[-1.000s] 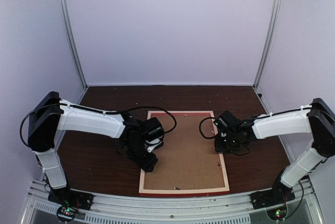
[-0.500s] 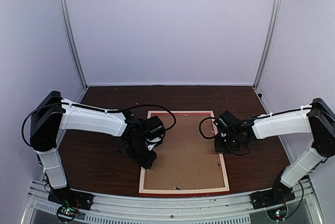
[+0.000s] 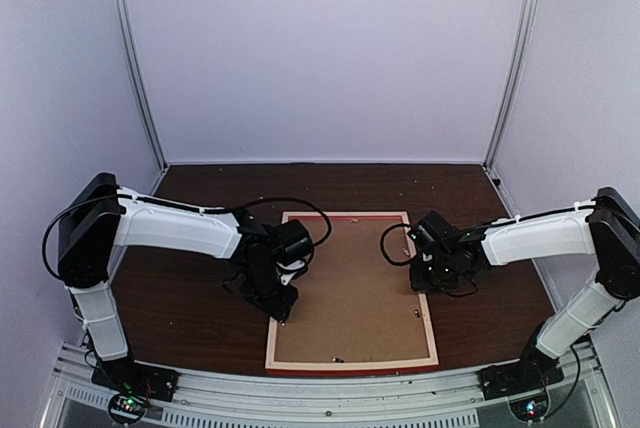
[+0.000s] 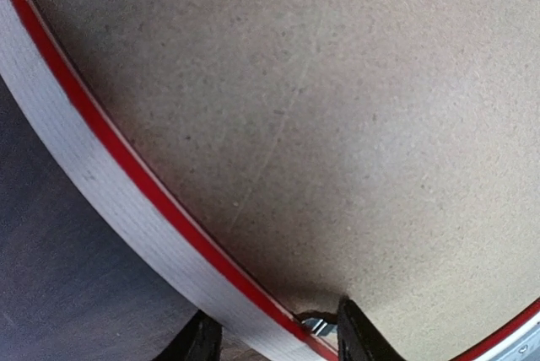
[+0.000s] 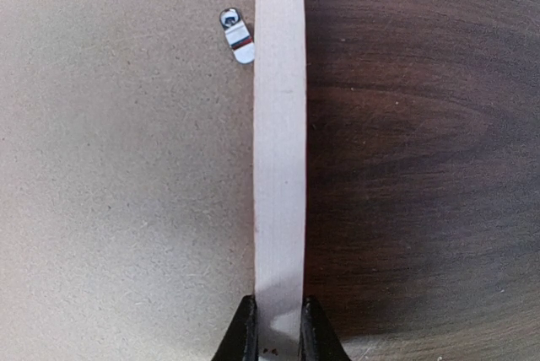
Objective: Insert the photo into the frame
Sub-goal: Press the fastener onto the backboard.
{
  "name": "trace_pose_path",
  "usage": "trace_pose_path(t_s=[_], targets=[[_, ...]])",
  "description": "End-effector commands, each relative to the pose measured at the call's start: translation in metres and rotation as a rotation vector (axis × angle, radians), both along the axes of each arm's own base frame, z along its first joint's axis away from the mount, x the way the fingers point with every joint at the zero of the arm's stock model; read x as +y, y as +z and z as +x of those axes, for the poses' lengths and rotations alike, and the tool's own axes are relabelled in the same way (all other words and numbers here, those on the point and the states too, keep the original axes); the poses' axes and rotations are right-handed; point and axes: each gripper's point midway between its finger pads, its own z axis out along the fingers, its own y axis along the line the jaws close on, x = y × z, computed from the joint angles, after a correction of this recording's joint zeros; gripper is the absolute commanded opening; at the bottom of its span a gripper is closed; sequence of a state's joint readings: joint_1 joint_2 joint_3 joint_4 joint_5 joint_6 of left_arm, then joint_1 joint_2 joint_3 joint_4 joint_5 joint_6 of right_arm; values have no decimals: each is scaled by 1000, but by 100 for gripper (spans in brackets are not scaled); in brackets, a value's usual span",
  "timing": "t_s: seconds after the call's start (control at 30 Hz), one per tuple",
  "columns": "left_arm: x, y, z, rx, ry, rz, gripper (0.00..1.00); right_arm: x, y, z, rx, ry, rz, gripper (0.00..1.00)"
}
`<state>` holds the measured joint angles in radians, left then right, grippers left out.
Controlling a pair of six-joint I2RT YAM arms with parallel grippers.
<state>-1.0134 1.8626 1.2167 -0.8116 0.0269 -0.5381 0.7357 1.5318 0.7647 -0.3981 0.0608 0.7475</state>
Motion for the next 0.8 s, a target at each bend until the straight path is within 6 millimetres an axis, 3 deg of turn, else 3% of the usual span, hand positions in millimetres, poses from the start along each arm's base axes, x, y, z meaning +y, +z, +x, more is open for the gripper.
trace_pose_path(t_s=[0.0,0.27,0.77], targets=[[-2,-7,0,-1,-11,-14,50,3,-17,-3,27,-11,10,0],[-9,12,5,-41,-25,-66,67,6,-17,-2,30,-2,10,0],[23,6,-6,-29,27,25,66,5,-19,-3,32,-5,11,0]])
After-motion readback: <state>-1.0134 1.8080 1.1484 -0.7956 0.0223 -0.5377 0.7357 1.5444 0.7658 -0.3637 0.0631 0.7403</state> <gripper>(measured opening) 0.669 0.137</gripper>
